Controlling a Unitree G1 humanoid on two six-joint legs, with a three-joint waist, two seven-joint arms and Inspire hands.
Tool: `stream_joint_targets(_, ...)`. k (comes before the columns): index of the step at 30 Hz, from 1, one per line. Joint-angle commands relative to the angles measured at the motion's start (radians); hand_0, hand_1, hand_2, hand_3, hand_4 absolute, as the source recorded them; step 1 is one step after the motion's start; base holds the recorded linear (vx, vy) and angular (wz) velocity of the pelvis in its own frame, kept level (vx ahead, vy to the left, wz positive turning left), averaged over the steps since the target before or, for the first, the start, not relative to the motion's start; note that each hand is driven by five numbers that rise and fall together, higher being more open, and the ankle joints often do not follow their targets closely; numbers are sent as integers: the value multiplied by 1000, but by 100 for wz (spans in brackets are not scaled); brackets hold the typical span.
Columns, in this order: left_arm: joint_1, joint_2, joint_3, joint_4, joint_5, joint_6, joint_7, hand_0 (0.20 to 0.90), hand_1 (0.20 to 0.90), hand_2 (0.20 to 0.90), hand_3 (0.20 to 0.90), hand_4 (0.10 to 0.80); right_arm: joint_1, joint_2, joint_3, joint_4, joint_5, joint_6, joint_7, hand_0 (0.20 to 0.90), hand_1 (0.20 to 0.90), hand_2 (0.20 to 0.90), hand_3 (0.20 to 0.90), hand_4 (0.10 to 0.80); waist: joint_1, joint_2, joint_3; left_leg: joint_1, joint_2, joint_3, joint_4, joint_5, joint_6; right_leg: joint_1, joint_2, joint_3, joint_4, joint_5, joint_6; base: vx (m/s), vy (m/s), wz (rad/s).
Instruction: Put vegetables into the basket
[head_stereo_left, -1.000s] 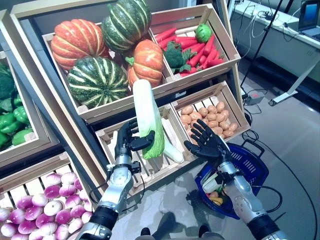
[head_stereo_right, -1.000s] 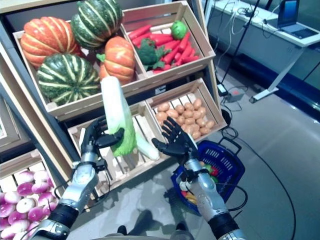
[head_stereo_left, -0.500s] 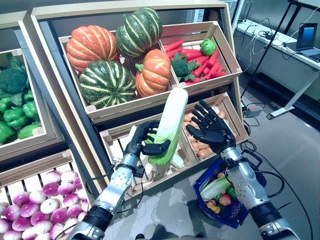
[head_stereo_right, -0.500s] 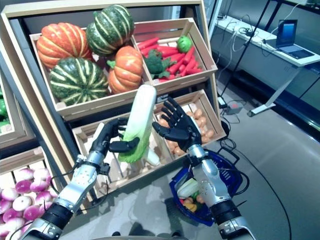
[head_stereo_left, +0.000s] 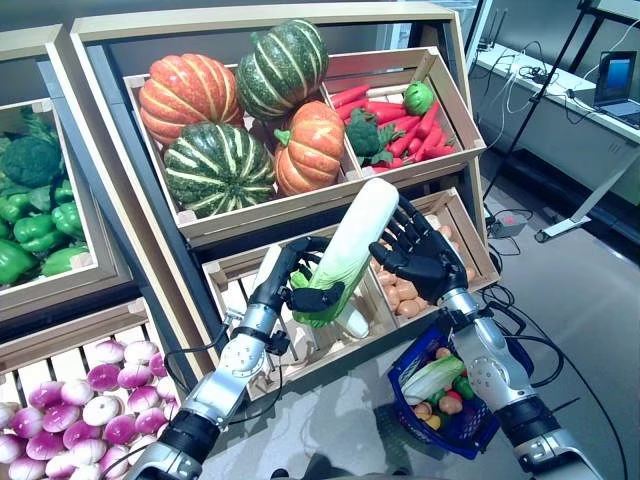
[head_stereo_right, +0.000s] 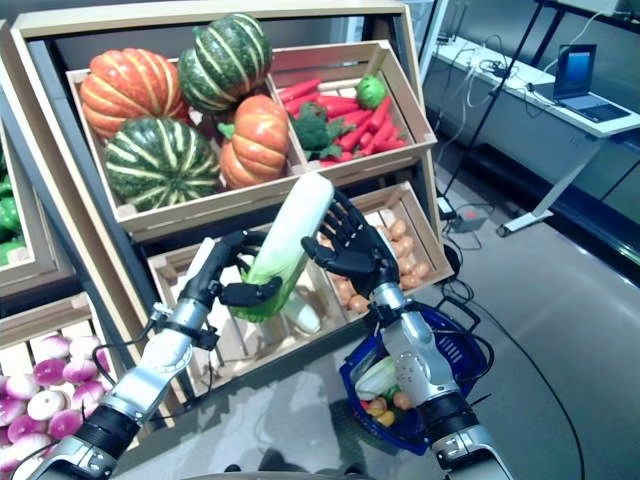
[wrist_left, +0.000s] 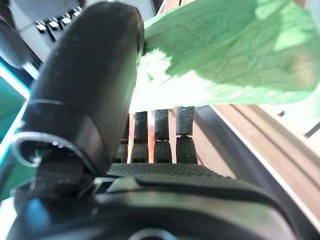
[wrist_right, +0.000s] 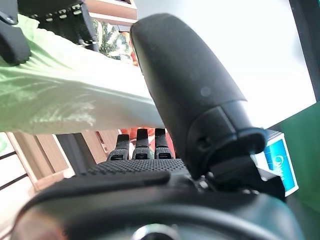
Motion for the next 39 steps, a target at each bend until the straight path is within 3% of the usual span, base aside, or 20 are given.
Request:
stream_joint_targets(1, -185, 24, -55, -94, 56, -189, 50, 300, 300, 300, 300, 400, -135, 23, -61, 1, 99, -66, 67, 900, 900, 900, 900, 800, 4, 0, -83, 7, -4, -15, 1, -69, 15, 7, -59, 10, 5, 12, 2, -1, 0, 6)
stream_joint_targets(7, -195, 35, -82, -102, 86, -226, 49, 300, 300, 300, 300, 400, -155, 19, -60, 16, 157, -6, 95, 900, 900, 900, 900, 800, 4, 0, -88, 10, -3, -18, 1, -71, 13, 11, -59, 11, 4, 9, 2, 0, 0, 1)
stream_joint_targets(13, -199, 36, -121, -91, 57, -242, 9, 300, 300, 300, 300, 400, -183, 28, -53, 14, 308, 36, 263, 900, 900, 900, 900, 800, 5, -2, -90, 8, -2, -20, 1, -73, 12, 11, -57, 11, 4, 8, 2, 0, 0, 0)
stream_joint_targets(20, -212, 55, -140, -81, 75, -275, 10, 300, 300, 300, 300, 400, -218, 7, -56, 22, 302, 23, 277, 900, 900, 900, 900, 800, 7, -4, -99, 4, 0, -24, 1, -73, 11, 7, -53, 16, 4, 4, -1, 0, 0, 0)
stream_joint_targets(21, -212, 58, -142, -84, 77, -276, 13, 300, 300, 300, 300, 400, -219, 3, -57, 23, 289, 17, 272, 749, 749, 749, 749, 700, 6, -4, -100, 2, 0, -24, 1, -73, 11, 6, -53, 18, 4, 5, 0, 0, 0, 0)
stream_joint_targets(22, -214, 59, -144, -87, 81, -276, 15, 300, 300, 300, 300, 400, -223, -3, -56, 25, 286, 8, 271, 300, 300, 300, 300, 400, 4, -5, -102, 0, 0, -23, 1, -71, 12, 3, -53, 21, 4, 6, 0, 0, 0, 0)
stream_joint_targets(39, -230, 52, -147, -80, 79, -253, 43, 300, 300, 300, 300, 400, -244, -9, -68, 33, 283, -4, 246, 300, 300, 300, 300, 400, -6, -1, -98, -6, 2, -21, 1, -70, 10, -7, -50, 39, 2, 9, 0, -2, 0, 0)
